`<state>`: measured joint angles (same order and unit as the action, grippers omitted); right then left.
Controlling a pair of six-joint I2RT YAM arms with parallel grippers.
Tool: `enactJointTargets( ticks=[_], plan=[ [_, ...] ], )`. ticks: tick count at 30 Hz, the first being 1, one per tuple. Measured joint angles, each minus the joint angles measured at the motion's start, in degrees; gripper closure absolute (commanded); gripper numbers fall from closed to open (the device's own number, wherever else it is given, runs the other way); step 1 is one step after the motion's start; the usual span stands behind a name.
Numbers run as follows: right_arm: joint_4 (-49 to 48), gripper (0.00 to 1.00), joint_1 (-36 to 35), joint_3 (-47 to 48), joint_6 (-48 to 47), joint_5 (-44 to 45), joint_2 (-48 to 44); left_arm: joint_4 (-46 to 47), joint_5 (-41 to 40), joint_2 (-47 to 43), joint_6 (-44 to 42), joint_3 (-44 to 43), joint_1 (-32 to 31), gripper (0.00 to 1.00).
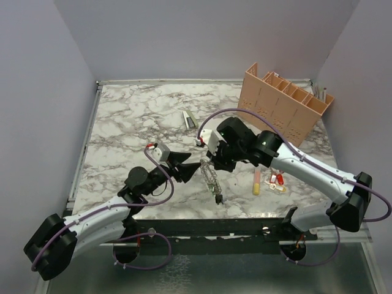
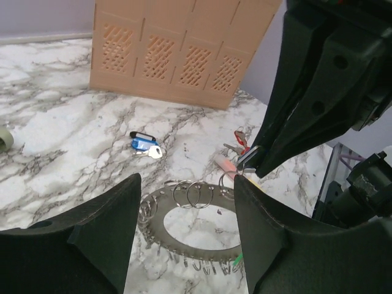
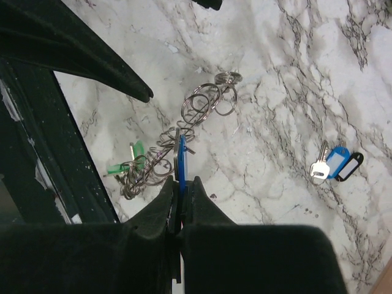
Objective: Remove the keys from the keyring
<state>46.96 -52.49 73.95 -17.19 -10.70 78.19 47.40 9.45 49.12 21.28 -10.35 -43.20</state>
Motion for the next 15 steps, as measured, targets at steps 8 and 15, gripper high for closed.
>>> enactJointTargets(
  ticks=[8,15],
  plan=[
    [7.28,1.00,0.00,4.15,0.00,2.71,2.16,3.10,5.03,4.09,-4.28,-3.32,0.00,0.46],
    [5.51,1.00,0.00,1.95,3.74,6.12,0.52,3.67,7.91,4.39,-4.85,-3.19,-0.46,0.51]
  ],
)
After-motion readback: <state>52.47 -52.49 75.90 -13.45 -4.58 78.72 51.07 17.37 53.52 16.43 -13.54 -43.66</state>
